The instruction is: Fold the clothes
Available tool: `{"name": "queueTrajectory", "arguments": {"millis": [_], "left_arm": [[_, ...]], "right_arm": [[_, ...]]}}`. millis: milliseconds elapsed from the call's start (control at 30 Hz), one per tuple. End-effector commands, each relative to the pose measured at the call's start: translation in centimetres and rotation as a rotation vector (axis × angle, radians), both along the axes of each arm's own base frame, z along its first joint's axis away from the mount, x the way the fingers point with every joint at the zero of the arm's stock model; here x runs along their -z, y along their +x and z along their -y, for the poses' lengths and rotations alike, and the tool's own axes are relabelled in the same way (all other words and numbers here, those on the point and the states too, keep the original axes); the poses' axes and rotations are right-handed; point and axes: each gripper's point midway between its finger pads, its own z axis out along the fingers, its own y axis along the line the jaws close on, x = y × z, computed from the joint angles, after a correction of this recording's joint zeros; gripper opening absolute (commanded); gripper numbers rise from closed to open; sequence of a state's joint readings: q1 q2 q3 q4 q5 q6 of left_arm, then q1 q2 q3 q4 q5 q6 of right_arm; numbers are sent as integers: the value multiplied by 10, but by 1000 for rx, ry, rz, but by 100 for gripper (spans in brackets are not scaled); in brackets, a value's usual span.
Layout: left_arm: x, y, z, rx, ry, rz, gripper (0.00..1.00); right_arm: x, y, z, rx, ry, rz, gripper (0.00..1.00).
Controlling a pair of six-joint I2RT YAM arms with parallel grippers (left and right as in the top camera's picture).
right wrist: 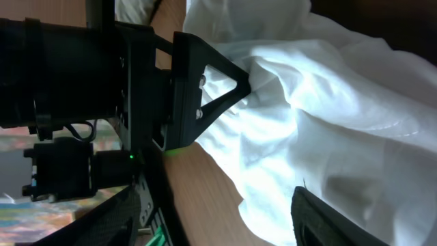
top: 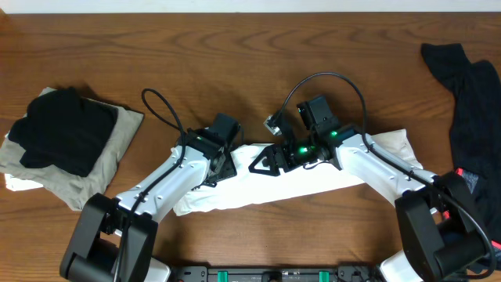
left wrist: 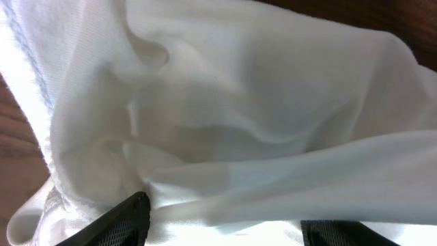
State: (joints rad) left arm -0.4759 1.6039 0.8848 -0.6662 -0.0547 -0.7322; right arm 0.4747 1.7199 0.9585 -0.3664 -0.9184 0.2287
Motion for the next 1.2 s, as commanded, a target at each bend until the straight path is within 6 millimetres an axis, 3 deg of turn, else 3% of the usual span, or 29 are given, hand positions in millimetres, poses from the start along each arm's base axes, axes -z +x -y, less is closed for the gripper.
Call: {"name": "queueTrajectory", "arguments": {"millis": [0,100,233,400,467,667,767,1033,1167], "left_arm": [[5,-6,-3,-5,9,-24,71],[5,-6,-3,-5,8,-24,71],[5,-6,-3,-4,9,-24,71],[5,-17,-9,-4,33,-70,71],[5,-24,-12,-4,47,-97,71],[11,-29,-15,-4,52,-108,71],[17,-28,-15,-4,43,-89,71],[22,-10,-6,24,-1,2,72],[-1,9,-2,80,-18,61,70]], "right_arm": [[8,-11,-6,-18,5,-69,66],[21,-16,-9,-29,-24,-95,62],[56,-18,-4,-16,-108,-146,61],[113,3,37,109,-320,-168,58],[126,13,56,166,-371,-178,58],[130,38,90,273,-373,-188,59],[131,41,98,291,-374,-195,60],[131,30,90,227,-381,-181,62],[132,28,88,216,-390,-176,62]]}}
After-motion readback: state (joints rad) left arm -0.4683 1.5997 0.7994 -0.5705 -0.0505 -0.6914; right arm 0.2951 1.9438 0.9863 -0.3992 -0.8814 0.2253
